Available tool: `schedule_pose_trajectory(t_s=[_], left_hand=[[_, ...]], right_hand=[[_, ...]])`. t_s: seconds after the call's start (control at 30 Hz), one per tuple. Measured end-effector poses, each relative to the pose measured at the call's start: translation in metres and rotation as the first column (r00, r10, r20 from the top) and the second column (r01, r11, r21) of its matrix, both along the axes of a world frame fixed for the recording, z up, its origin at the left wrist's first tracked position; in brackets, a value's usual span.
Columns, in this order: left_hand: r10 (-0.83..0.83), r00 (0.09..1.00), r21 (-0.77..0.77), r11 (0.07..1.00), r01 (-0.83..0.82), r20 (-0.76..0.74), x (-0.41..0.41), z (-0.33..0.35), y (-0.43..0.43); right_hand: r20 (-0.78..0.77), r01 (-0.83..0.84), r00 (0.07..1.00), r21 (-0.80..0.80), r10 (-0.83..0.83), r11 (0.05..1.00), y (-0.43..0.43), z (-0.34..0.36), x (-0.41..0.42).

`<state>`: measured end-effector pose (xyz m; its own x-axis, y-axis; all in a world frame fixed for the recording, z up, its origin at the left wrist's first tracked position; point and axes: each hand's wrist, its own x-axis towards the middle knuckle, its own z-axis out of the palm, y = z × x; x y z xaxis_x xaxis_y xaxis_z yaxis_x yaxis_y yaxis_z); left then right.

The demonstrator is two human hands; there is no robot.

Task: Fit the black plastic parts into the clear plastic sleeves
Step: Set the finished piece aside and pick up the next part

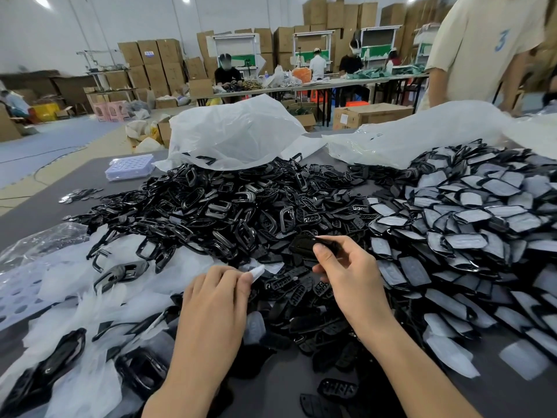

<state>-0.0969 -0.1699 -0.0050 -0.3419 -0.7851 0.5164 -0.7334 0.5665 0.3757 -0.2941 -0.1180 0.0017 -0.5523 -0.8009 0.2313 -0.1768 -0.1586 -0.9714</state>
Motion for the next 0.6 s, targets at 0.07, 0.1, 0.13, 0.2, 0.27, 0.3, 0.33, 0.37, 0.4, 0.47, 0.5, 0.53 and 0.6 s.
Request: schedule_pose_trajectory(t_s=[0.07, 0.1, 0.13, 0.2, 0.27, 0.3, 0.33, 0.37, 0.4, 0.47, 0.5, 0.53, 0.6], left_hand=[[-0.031, 0.996, 0.017, 0.999, 0.033, -0.083, -0.001, 0.003, 0.001], [-0.050, 0.987, 0.048, 0.997, 0.058, -0.153, -0.002, 0.004, 0.002], [-0.077, 0.968, 0.089, 0.991, 0.101, -0.239, -0.005, 0.005, 0.004], [-0.131, 0.919, 0.173, 0.963, 0.207, -0.371, -0.011, 0.008, 0.008], [-0.170, 0.892, 0.202, 0.940, 0.274, -0.419, -0.017, 0.007, 0.013], [-0.183, 0.881, 0.214, 0.930, 0.299, -0.437, -0.019, 0.005, 0.014], [-0.188, 0.873, 0.224, 0.922, 0.314, -0.451, -0.020, 0.004, 0.016], [-0.193, 0.869, 0.227, 0.919, 0.323, -0.456, -0.022, 0.004, 0.016], [-0.198, 0.873, 0.214, 0.923, 0.318, -0.446, -0.022, 0.002, 0.017], [-0.202, 0.885, 0.189, 0.934, 0.303, -0.420, -0.023, 0.001, 0.017], [-0.199, 0.876, 0.199, 0.929, 0.311, -0.439, -0.024, 0.001, 0.017], [-0.198, 0.862, 0.221, 0.918, 0.330, -0.466, -0.023, 0.001, 0.017], [-0.199, 0.848, 0.243, 0.904, 0.353, -0.491, -0.024, 0.001, 0.017]], right_hand=[[0.182, -0.077, 0.980, -0.029, 0.082, 0.997, -0.001, 0.003, 0.002], [0.287, -0.139, 0.946, -0.056, 0.149, 0.989, -0.001, 0.005, 0.004], [0.371, -0.205, 0.901, -0.091, 0.224, 0.975, -0.001, 0.007, 0.006], [0.459, -0.336, 0.808, -0.157, 0.370, 0.929, -0.001, 0.007, 0.010], [0.494, -0.428, 0.726, -0.220, 0.478, 0.877, -0.002, 0.006, 0.017], [0.502, -0.449, 0.699, -0.245, 0.509, 0.859, -0.002, 0.005, 0.019], [0.506, -0.455, 0.687, -0.261, 0.522, 0.852, -0.002, 0.006, 0.021], [0.507, -0.450, 0.687, -0.267, 0.521, 0.852, -0.003, 0.006, 0.021], [0.509, -0.442, 0.691, -0.264, 0.513, 0.857, -0.003, 0.006, 0.021], [0.514, -0.432, 0.701, -0.244, 0.494, 0.868, -0.002, 0.007, 0.018], [0.516, -0.434, 0.702, -0.237, 0.491, 0.869, -0.001, 0.008, 0.016], [0.518, -0.437, 0.700, -0.234, 0.491, 0.869, 0.000, 0.008, 0.016], [0.517, -0.436, 0.702, -0.232, 0.490, 0.869, 0.000, 0.009, 0.016]])
